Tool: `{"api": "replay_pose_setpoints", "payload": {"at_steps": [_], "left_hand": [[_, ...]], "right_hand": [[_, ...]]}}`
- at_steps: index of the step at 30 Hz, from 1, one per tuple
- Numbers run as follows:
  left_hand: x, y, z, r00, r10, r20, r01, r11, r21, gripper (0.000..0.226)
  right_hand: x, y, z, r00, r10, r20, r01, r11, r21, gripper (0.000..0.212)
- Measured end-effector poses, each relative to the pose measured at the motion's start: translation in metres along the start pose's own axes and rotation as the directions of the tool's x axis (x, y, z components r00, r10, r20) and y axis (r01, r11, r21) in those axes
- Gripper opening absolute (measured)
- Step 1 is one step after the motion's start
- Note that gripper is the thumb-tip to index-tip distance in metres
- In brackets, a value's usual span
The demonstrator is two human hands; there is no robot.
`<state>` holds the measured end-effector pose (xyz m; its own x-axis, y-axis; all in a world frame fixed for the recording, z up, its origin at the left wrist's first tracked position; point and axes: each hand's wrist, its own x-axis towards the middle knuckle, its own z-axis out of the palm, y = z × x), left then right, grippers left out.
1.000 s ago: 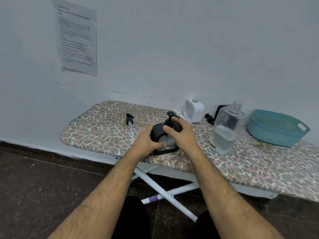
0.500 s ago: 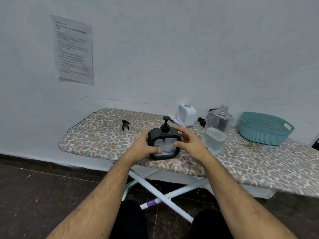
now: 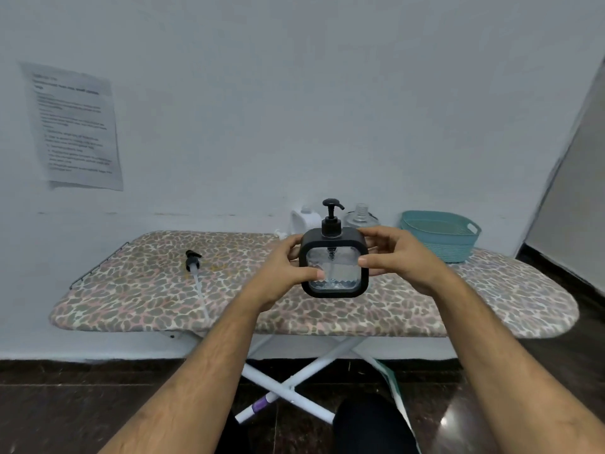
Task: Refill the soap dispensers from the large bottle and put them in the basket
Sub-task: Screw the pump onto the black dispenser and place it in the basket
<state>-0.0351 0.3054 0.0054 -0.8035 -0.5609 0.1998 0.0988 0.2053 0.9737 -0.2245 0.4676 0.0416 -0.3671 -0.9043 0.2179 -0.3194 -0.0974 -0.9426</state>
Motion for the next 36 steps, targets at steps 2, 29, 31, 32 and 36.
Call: {"api": "replay_pose_setpoints", "payload": {"at_steps": [2,29,31,32,36], "left_hand": [[0.008,0.006,0.021,1.0,0.024,0.004,-0.024,0.999,-0.029,0.065],[0.161,-0.011,0.251,0.997,0.066,0.038,-0.073,0.967,0.246,0.07],[0.176,-0.015,0.257,0.995,0.099,0.032,-0.104,0.925,0.366,0.069],[0.183,-0.016,0.26,0.992,0.12,0.033,-0.122,0.897,0.426,0.069],[0.208,-0.026,0.274,0.98,0.189,0.057,-0.187,0.8,0.57,0.068]], "right_hand": [[-0.012,-0.004,-0.017,0.999,-0.011,-0.047,0.011,1.0,-0.009,0.05],[-0.005,0.064,-0.206,0.53,-0.037,-0.847,-0.067,0.994,-0.085,0.037],[0.012,0.069,-0.219,0.488,-0.05,-0.871,-0.108,0.987,-0.117,0.035],[0.02,0.072,-0.224,0.469,-0.063,-0.881,-0.132,0.981,-0.14,0.035],[0.047,0.084,-0.239,0.436,-0.098,-0.895,-0.257,0.939,-0.228,0.035]]}}
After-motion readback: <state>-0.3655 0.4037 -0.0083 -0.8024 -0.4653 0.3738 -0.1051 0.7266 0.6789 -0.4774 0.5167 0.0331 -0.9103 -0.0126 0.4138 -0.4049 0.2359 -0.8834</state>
